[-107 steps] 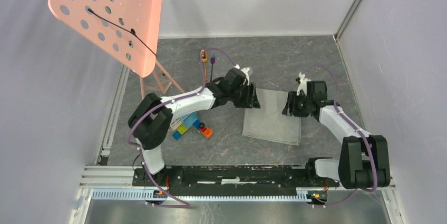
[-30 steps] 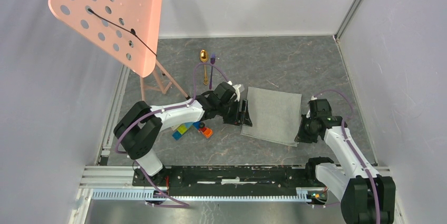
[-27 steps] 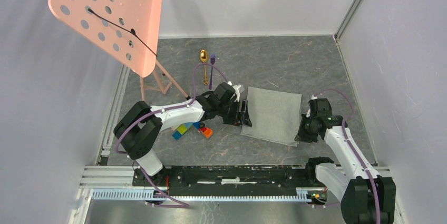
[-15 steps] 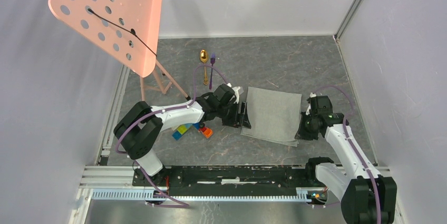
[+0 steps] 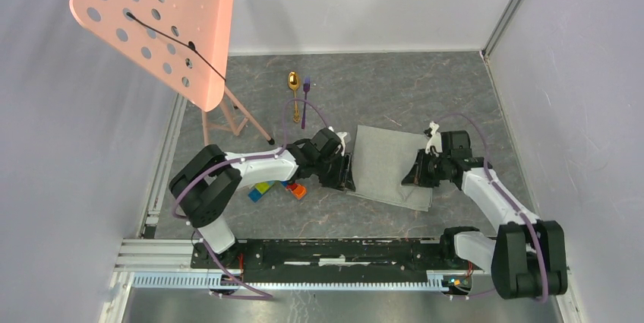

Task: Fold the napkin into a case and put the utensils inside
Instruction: Pick up the top corner of the square-folded napkin from the center of the board, then fold the top corner of the square-folded napkin at the center of the board.

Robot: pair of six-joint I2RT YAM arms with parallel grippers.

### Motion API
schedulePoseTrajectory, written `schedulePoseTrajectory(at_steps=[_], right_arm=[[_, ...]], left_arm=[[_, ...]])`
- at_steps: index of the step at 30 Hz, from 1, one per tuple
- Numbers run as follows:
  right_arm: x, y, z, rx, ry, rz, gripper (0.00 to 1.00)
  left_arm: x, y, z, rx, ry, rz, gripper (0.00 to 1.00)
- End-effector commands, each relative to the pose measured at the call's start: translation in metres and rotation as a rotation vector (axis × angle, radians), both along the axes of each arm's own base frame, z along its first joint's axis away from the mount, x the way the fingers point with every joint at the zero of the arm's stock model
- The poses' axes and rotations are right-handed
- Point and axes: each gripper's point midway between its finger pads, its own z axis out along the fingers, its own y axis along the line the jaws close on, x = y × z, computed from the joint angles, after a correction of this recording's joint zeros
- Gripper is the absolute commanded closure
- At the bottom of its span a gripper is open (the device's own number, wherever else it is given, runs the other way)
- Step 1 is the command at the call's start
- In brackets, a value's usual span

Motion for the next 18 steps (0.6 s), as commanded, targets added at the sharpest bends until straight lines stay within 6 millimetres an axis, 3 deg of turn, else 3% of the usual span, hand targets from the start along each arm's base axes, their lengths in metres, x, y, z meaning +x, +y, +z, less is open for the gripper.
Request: schedulePoseTrajectory(at_steps=[1,9,18], right_arm=[[0.054,0.03,0.039,0.147,-0.198,0.081,1.0],[0.114,0.062,0.049,0.265,-0.263,0.07,1.0],[0.174,0.085,0.046,0.333,-0.292,-0.001,1.0]], left_arm=[[0.004,0.009,-0.016,0.064,-0.031,0.017,0.51],[0.004,0.014,-0.032,0.103,-0.018,0.03,0.64],[0.0,0.02,-0.047,0.137,0.006,0.03,0.7]])
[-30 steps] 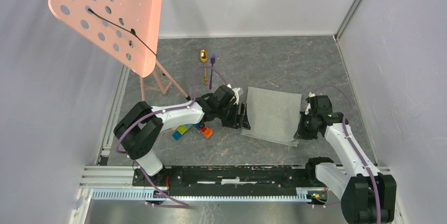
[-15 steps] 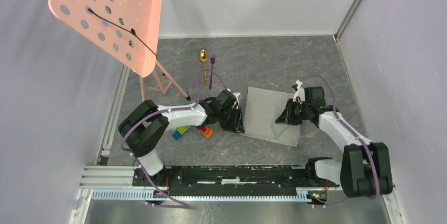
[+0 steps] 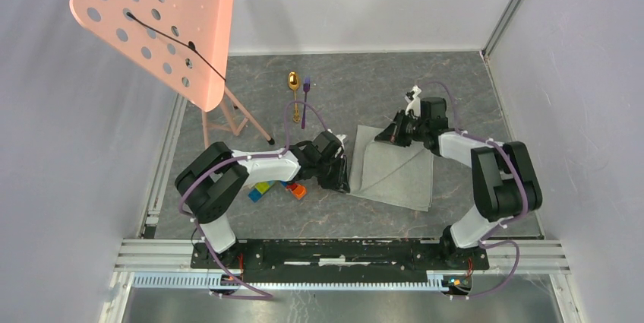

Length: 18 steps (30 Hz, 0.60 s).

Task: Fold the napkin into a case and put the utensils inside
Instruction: Fold the top corner of the square-folded napkin at the center of the board.

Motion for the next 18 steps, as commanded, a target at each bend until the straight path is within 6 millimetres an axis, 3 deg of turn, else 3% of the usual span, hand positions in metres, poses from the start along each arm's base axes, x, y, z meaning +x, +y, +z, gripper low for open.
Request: schedulePoseTrajectory(at_steps=[1,7,18], right_arm=[[0.044,0.014,0.025,0.068,-0.115,-0.041,1.0],[0.06,0.021,0.019,0.076,-0.106,-0.048,1.0],[0.061,0.024,-0.001,0.049,-0.071,-0.038,1.0]], left_arm=[[-0.004,0.011,-0.023,0.066,0.007,-0.005,0.7],[-0.01,0.015,-0.031,0.081,0.019,-0.004,0.73],[-0.015,0.02,-0.036,0.101,0.018,-0.006,0.75]])
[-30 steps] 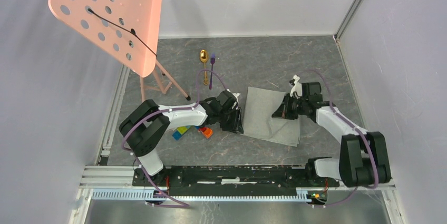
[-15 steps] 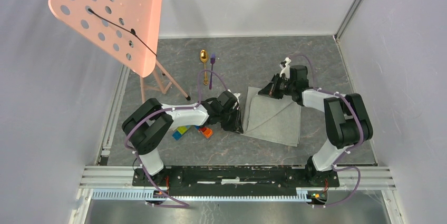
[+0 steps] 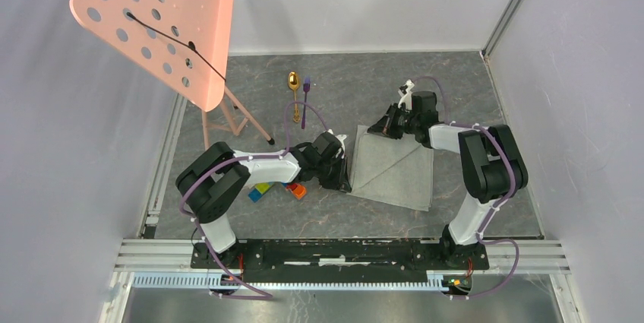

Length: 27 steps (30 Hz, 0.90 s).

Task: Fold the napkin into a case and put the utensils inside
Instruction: Fold the top corner of the square-folded napkin at the center of the board.

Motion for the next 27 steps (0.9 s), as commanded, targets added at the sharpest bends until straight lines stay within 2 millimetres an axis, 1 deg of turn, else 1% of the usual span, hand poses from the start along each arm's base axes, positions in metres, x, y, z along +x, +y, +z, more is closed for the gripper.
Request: schedulePoseTrajectory(at_steps=[1,5,10,16,21,24,27], right_arm=[[0.018,0.004,0.007,-0.003,-0.06,-0.004,1.0],[0.023,0.003,0.004,-0.008,-0.059,-0.01,1.0],[0.023,0.004,-0.002,-0.007,-0.045,0.001,1.0],[0.02,0.006,-0.004,-0.005,-0.041,0.012,1.0],[0.019,0.007,-0.004,0.001,-0.04,0.009,1.0],[0.019,0.009,-0.004,-0.001,-0.042,0.015,1.0],[0.019,0.008,-0.005,0.0,-0.042,0.015,1.0]], left_arm=[[-0.016,0.026,-0.034,0.133,0.039,0.004,0.75],[-0.017,0.028,-0.032,0.13,0.039,0.009,0.75],[-0.016,0.027,-0.021,0.115,0.027,0.016,0.68],[-0.008,0.015,0.014,0.053,-0.019,0.014,0.67],[-0.002,0.011,0.039,0.021,-0.053,0.011,0.63],[0.002,0.005,0.049,-0.002,-0.071,0.009,0.59],[0.005,-0.005,0.051,-0.019,-0.064,-0.009,0.54]])
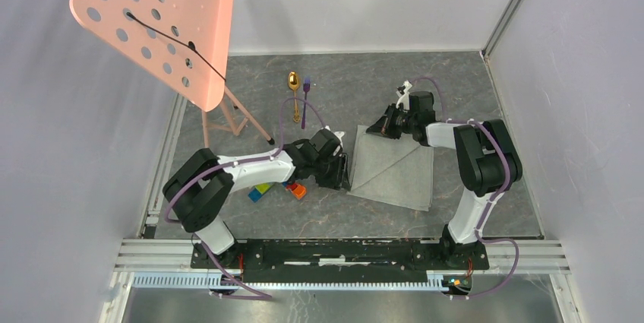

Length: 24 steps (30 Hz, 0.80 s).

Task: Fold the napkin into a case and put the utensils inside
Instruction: Fold the top corner of the square-folded napkin at the center of the board.

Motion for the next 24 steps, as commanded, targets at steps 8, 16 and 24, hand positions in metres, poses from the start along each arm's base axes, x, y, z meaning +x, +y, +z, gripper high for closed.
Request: schedulePoseTrajectory(at_steps=[8,16,24], right_arm=[[0.014,0.006,0.01,0.004,-0.06,0.017,0.93],[0.016,0.012,0.007,0.014,-0.056,0.04,0.88],[0.019,0.013,0.002,0.011,-0.05,0.044,0.88]], left_arm=[[0.024,-0.035,0.002,-0.038,-0.026,-0.028,0.6],[0.022,-0.024,-0.024,0.024,-0.008,-0.009,0.71],[0.02,-0.021,-0.027,0.03,-0.005,-0.005,0.76]])
